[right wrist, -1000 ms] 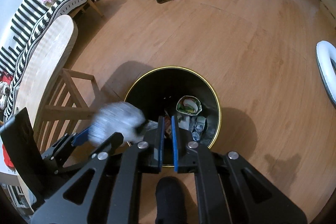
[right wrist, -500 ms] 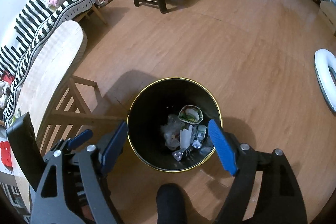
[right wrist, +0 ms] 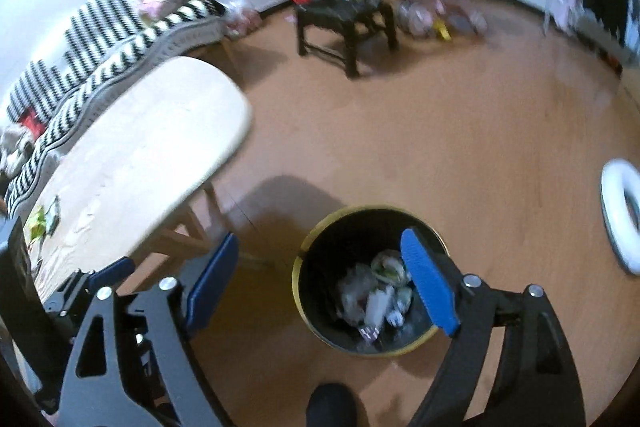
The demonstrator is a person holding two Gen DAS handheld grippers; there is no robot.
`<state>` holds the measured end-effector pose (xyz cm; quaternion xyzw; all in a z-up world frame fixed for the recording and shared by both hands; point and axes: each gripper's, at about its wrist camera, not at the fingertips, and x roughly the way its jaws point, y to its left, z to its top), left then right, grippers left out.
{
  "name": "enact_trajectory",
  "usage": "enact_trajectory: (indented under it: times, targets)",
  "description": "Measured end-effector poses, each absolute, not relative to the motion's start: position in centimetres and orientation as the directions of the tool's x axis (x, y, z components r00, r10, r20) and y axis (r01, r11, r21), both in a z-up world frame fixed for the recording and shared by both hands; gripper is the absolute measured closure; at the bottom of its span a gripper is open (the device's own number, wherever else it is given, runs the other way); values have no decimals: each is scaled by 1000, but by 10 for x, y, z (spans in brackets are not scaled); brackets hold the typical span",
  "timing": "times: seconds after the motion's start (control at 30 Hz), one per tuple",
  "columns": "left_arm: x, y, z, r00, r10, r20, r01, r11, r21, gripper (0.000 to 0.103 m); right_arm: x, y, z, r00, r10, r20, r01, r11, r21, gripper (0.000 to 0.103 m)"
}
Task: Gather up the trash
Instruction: 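Move both tools back over the remaining trash on the table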
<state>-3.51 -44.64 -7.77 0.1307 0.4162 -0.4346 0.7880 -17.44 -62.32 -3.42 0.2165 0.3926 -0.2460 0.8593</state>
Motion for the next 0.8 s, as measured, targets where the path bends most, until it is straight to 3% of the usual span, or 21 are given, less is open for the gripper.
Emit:
enact_trajectory:
  times: [0.37,0.6,0.8]
  targets:
    - [13,-286,-20,447,-534,-718,699,709,-92,7,-91,-508,12,707,-115,-698,360,908,215,16]
    - [44,-156,-11,613,-389,-688,585,809,64,7,-34,-408,22,725,-3,-689,190,962,197,16]
    - [62,-50,-15,650,-305,-696,456,889,37,7,13,-317,17,716,95,-692,30,986,166,15]
